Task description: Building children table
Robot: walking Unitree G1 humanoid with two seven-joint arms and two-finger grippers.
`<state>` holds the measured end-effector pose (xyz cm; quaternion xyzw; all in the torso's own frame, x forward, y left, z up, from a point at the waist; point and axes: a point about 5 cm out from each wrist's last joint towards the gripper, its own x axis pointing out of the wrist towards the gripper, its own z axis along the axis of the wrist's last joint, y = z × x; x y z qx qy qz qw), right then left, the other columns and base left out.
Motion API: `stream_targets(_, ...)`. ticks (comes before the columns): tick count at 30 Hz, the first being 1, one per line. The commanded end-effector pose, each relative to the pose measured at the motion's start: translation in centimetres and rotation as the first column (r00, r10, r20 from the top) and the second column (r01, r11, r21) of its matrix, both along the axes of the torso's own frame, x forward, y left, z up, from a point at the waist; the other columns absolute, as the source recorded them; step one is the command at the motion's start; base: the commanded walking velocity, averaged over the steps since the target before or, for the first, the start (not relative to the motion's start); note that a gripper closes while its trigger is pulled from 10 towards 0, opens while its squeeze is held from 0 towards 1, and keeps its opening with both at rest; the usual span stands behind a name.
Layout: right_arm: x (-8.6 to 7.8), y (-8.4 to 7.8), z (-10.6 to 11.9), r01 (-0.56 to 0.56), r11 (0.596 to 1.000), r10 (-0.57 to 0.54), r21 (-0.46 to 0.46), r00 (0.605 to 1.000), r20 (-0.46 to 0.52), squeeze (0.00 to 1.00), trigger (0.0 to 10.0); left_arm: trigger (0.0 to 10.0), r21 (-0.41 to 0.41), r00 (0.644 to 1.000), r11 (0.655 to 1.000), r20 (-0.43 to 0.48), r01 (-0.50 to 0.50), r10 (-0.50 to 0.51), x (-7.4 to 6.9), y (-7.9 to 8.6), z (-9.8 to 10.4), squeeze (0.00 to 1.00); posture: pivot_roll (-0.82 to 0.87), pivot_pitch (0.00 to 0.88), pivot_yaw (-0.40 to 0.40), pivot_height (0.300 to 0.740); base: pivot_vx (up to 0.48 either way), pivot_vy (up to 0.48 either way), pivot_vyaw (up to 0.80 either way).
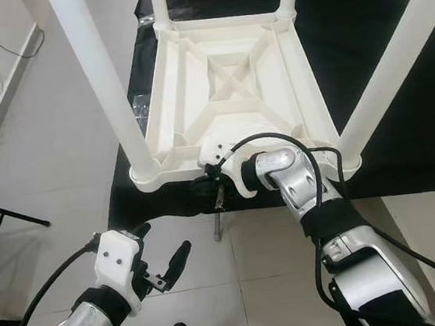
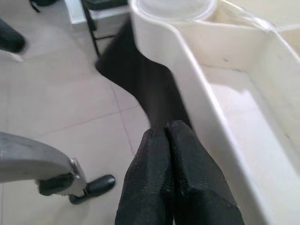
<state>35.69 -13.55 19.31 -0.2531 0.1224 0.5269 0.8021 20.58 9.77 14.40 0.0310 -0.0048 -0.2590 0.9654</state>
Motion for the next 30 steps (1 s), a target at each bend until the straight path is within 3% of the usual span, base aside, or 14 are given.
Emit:
stream_targets(1, 0.2, -0.7, -0.3, 0.035, 0.998, -0.035, -0.044, 0.999, -0.003, 0.0, 9.1, 10.0, 0.012, 1.0, 1.0, -0.011, 0.012, -0.012, -0.3, 0.0, -0.2, 0.0, 0.1, 0.255, -0.026, 0.74, 0.0, 0.0, 0.0)
stream_targets(2, 0.4, -1.1, -0.4, 0.064, 0.996, -0.064, -0.058, 0.998, 0.003, 0.0, 10.0, 10.0, 0.012, 1.0, 1.0, -0.011, 0.013, -0.013, -0.3, 0.0, -0.2, 0.0, 0.1, 0.253, -0.024, 0.74, 0.0, 0.0, 0.0)
stream_targets(12, 1.9, -1.9, 0.4, 0.229, 0.972, -0.226, -0.046, 0.972, 0.063, 0.0, 10.0, 10.0, 0.014, 1.0, 1.0, -0.009, 0.012, -0.012, -0.3, 0.0, -0.2, 0.0, 0.1, 0.251, -0.022, 0.74, 0.0, 0.0, 0.0)
stream_targets(18, 2.6, -1.0, 0.7, 0.296, 0.955, -0.294, -0.008, 0.95, 0.102, 0.0, 10.0, 10.0, 0.015, 1.0, 1.0, -0.007, 0.012, -0.012, -0.3, 0.0, -0.2, 0.0, 0.1, 0.251, -0.021, 0.74, 0.0, 0.0, 0.0)
stream_targets(20, 3.1, -0.5, 0.8, 0.363, 0.932, -0.361, 0.007, 0.923, 0.13, 0.0, 10.0, 10.0, 0.016, 1.0, 1.0, -0.007, 0.011, -0.011, -0.3, 0.0, -0.1, 0.0, 0.1, 0.251, -0.021, 0.74, 0.0, 0.0, 0.0)
stream_targets(30, 4.2, -0.2, 1.6, 0.481, 0.874, -0.485, 0.075, 0.851, 0.199, 0.0, 10.0, 10.0, 0.013, 1.0, 1.0, -0.005, 0.008, -0.008, -0.3, 0.0, -0.1, 0.0, 0.1, 0.255, -0.027, 0.74, 0.0, 0.0, 0.0)
